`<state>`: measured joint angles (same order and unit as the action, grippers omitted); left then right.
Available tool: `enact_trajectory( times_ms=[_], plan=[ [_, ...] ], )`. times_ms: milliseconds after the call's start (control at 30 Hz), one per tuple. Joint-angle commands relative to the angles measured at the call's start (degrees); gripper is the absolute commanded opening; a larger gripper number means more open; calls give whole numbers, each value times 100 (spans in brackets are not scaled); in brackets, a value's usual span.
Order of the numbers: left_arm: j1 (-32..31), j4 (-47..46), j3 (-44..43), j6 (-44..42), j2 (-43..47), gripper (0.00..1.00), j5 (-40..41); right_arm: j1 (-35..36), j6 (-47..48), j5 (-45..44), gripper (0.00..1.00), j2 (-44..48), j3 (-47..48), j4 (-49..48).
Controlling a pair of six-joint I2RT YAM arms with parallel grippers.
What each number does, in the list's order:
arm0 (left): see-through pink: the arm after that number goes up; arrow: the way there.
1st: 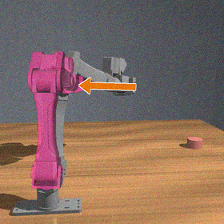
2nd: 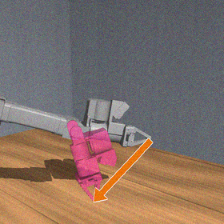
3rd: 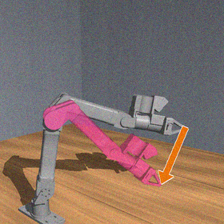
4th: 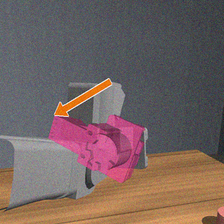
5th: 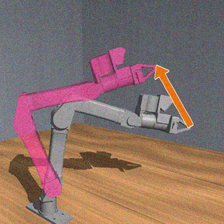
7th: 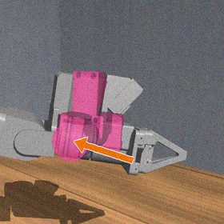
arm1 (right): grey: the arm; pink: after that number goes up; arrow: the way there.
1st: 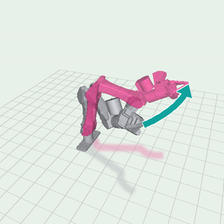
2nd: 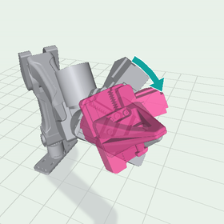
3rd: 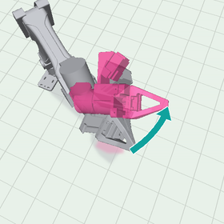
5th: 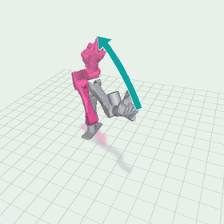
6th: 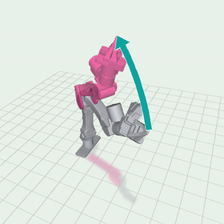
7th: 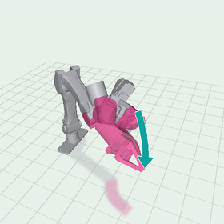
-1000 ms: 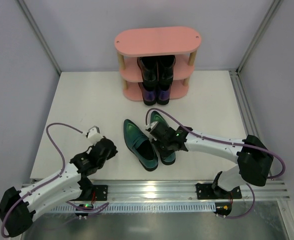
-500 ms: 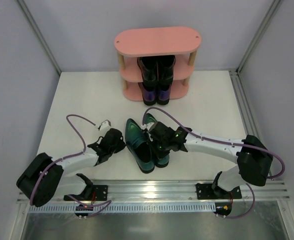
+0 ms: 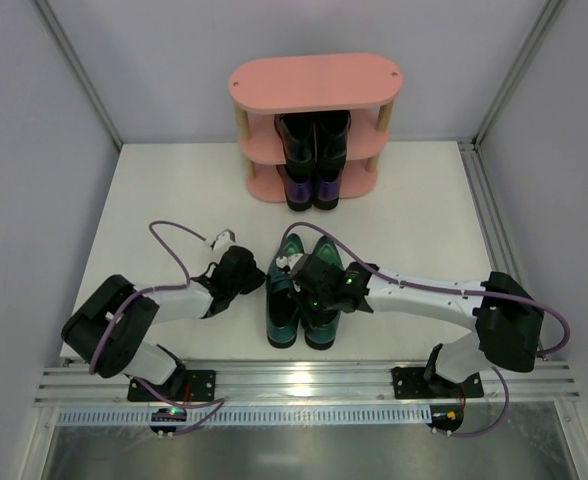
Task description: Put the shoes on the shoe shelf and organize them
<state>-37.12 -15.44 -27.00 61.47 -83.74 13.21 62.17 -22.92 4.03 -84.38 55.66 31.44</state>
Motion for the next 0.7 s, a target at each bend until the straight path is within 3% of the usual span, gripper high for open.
enact_trajectory(
  times_ms=[0,33,67,200,367,500,667],
  plan=[
    [-41,-381,-209,93,16,0,-354,93,33,-60,11,229,164,-517],
    [-41,-355,-209,93,51,0,-354,93,24,-121,18,255,182,-420],
    [-41,-311,-217,93,156,0,-346,93,15,-166,33,299,208,-376],
    [-41,58,-226,75,499,0,-249,93,-20,-341,61,676,349,-226],
    [-23,471,-270,-4,833,0,-100,58,-125,-877,73,1502,428,-42],
    [12,630,-156,-4,1096,0,-117,-275,-738,-1720,82,2354,43,46],
    [12,797,220,14,1351,0,-266,-1669,-1320,-1197,83,3259,-1299,-199]
  ],
)
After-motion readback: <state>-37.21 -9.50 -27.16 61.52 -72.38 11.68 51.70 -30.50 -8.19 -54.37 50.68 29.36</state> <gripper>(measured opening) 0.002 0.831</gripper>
